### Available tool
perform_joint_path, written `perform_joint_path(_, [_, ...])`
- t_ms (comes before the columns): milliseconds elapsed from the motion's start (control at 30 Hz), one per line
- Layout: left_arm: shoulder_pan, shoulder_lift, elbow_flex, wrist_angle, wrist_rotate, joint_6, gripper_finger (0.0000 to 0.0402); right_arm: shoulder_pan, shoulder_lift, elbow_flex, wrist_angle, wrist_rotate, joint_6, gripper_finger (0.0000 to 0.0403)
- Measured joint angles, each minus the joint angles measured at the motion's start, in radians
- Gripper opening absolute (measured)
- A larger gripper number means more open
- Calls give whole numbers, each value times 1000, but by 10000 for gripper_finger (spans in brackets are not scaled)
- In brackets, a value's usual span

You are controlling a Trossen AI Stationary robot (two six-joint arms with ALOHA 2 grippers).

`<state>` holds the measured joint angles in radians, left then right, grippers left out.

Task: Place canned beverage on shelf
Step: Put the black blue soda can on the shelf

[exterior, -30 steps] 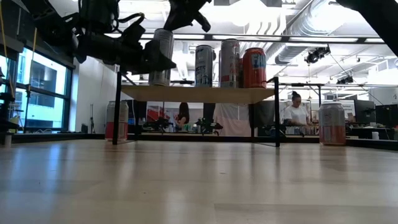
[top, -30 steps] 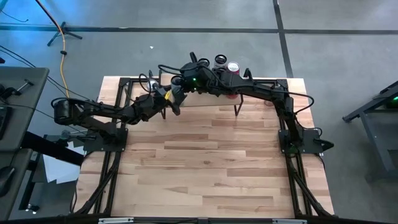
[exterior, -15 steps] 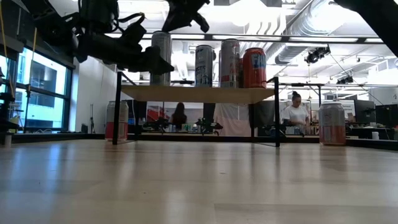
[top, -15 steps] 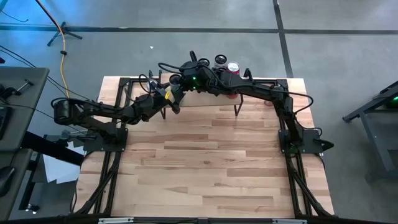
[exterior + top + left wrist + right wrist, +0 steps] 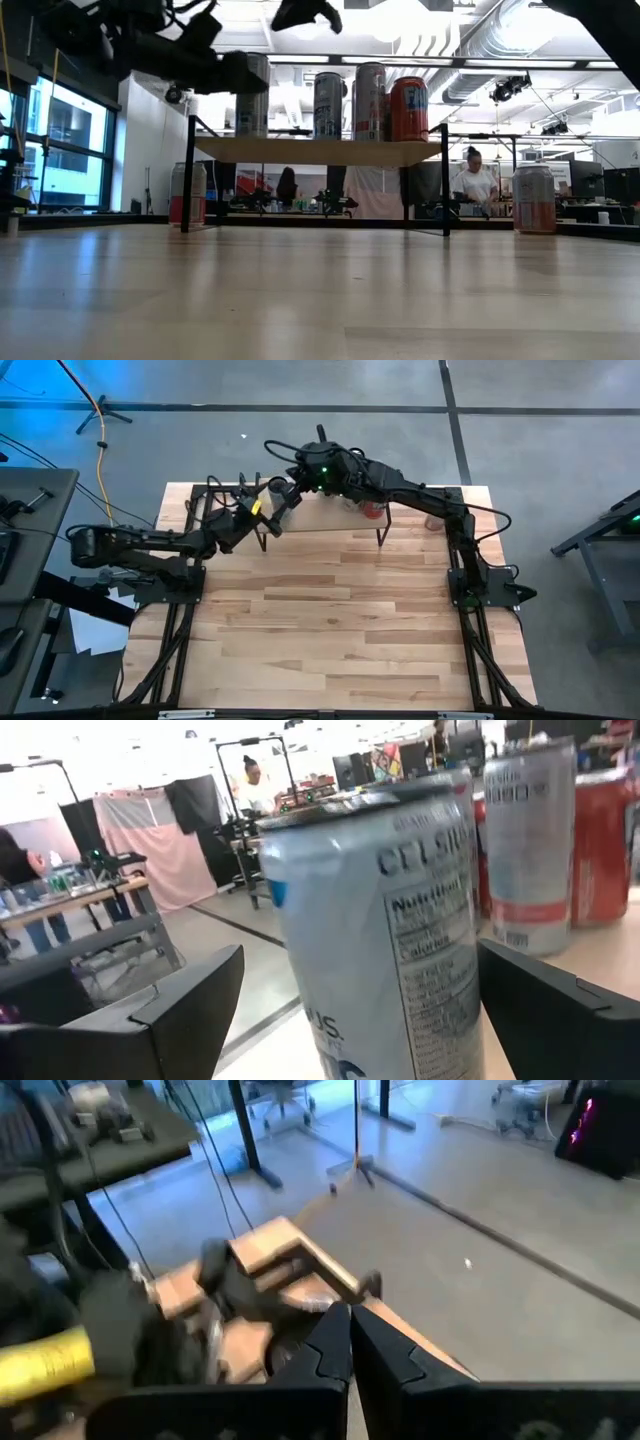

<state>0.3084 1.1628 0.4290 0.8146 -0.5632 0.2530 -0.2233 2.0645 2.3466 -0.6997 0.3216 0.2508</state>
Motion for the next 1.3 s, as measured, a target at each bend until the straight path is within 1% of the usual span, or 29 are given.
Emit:
perform_joint_path(167, [0,-59,0,-39,6,-46,351,-11,-25,9,-59,0,-7,0])
perform_joint_path(233, [0,-88,0,-74,30,-81,351,-13,-36,9,-75,-1,-16,0])
perform_joint_path(333, [0,-127,0,-153,102,-146,351,-13,-52,9,-103,3,-31,0])
perform_joint_path(400, [0,-154,0,-205,137,-163,351,-13,-60,9,-127,7,-43,0])
perform_joint_path(567, [-2,-237,0,-269,152,-172,351,-15,-78,9,-160,11,-78,0])
perform_joint_path(767, [-2,-358,0,-368,152,-182,351,-21,-128,9,-307,18,-103,0])
perform_joint_path(867, [-1,-410,0,-427,178,-283,351,-25,-159,9,-394,35,-111,0])
perform_joint_path(967, [7,-440,1,-445,286,-386,351,-25,-202,-19,-461,48,-128,0])
perform_joint_path(1067, [25,-451,44,-498,423,-411,351,-25,-260,-88,-502,49,-120,0])
perform_joint_path(1100, [34,-451,71,-541,451,-420,351,-23,-287,-124,-505,49,-120,0])
perform_joint_path(1200, [72,-441,168,-726,524,-434,351,-9,-393,-278,-477,48,-98,0])
perform_joint_path(1267, [101,-436,230,-824,615,-433,351,4,-484,-412,-437,48,-65,0])
perform_joint_path(1300, [116,-436,252,-843,667,-425,351,12,-539,-492,-405,46,-40,0])
